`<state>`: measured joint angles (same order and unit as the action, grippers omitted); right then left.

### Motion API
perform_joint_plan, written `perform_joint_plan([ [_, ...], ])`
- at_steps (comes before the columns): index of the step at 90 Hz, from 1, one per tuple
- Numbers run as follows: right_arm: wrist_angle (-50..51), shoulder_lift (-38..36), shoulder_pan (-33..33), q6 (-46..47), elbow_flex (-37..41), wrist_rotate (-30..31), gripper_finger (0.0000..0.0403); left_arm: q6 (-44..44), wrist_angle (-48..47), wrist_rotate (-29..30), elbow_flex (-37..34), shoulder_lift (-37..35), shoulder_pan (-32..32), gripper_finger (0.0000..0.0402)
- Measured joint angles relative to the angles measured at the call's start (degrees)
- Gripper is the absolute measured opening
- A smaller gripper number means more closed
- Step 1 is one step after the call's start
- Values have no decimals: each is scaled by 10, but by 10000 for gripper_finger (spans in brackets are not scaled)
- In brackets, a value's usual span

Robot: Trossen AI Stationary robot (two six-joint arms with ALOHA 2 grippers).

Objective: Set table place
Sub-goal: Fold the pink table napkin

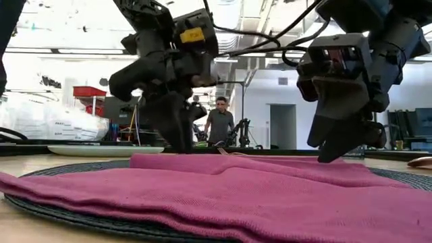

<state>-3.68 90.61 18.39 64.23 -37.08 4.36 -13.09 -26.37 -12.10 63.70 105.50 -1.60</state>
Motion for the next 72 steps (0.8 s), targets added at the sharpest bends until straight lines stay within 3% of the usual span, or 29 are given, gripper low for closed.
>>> perform_joint_plan([
  [28,5,0,0,0,0,1,171,11,32,10,4,38,-2,86],
  [44,7,0,4,2,0,10,170,72,27,48,5,41,0,12],
  [72,78,-48,15,-26,0,32,150,162,-64,83,74,12,-1,0],
])
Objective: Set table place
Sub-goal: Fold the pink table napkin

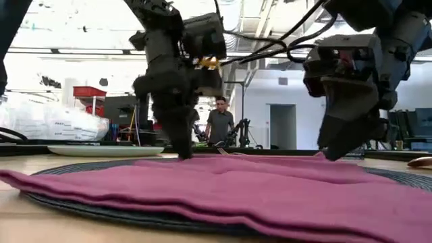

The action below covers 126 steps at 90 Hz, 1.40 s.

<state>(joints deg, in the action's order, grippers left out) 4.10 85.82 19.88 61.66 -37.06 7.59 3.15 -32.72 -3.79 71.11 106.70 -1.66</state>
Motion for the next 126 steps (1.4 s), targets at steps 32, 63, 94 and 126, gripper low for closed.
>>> perform_joint_plan([
  [32,157,-145,-9,-52,0,71,141,47,-90,73,82,-31,-6,0],
  [63,200,-195,-20,-98,0,76,141,83,-174,174,140,-36,-24,0],
  [94,199,-195,-32,-136,0,76,141,102,-213,353,236,-59,-36,0],
  [126,206,-195,-30,-157,0,58,141,132,-305,504,334,-58,-39,0],
])
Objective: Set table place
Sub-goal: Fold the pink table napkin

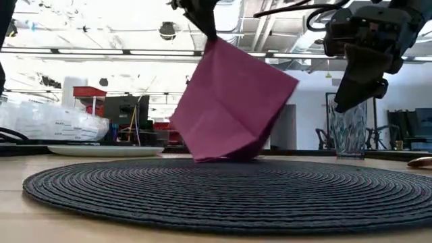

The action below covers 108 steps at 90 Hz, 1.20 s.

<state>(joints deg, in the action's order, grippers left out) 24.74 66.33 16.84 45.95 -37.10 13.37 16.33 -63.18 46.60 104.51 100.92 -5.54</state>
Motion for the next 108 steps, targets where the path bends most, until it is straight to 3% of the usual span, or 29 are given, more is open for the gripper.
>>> perform_joint_plan([
  [22,13,-24,0,-27,0,-13,141,95,-152,35,99,-1,-38,0],
  [39,45,-68,-5,-40,0,-15,141,251,-267,28,150,-1,-111,0],
  [56,86,-114,-5,-46,0,-15,141,416,-256,-4,155,4,-202,0],
  [69,99,-141,-6,-46,0,-15,141,500,-266,-21,155,33,-226,0],
  [78,98,-147,-13,-54,0,-15,141,471,-267,-31,147,58,-201,0],
  [88,97,-146,-28,-56,0,-15,141,376,-267,-75,110,78,-141,0],
  [108,94,-145,-69,-48,0,-15,141,231,-261,-102,-87,70,-20,0],
])
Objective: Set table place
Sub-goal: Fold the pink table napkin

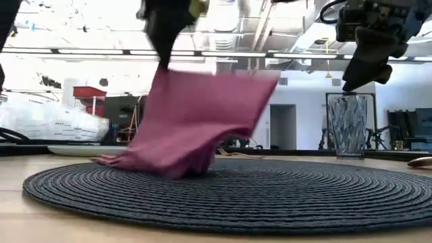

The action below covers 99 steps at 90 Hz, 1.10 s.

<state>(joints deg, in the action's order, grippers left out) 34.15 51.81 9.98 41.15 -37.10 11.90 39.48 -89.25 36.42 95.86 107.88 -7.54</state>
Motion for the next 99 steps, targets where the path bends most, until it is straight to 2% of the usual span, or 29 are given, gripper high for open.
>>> perform_joint_plan([
  [11,-4,0,-18,4,0,0,141,-74,89,-9,-99,-41,50,0],
  [23,-3,0,-28,20,0,1,141,-151,218,-134,-189,-100,67,0],
  [30,-2,0,-22,34,0,8,141,-182,273,-199,-232,-133,44,0],
  [39,-1,7,-12,48,0,36,141,-213,311,-249,-274,-170,-3,0],
  [53,-4,41,-8,54,0,44,141,-233,280,-343,-349,-198,-45,0],
  [70,-34,96,-6,55,0,45,141,-178,213,-349,-399,-200,-58,4],
  [99,-96,182,-6,60,0,36,141,-180,298,-353,-399,-200,-93,70],
])
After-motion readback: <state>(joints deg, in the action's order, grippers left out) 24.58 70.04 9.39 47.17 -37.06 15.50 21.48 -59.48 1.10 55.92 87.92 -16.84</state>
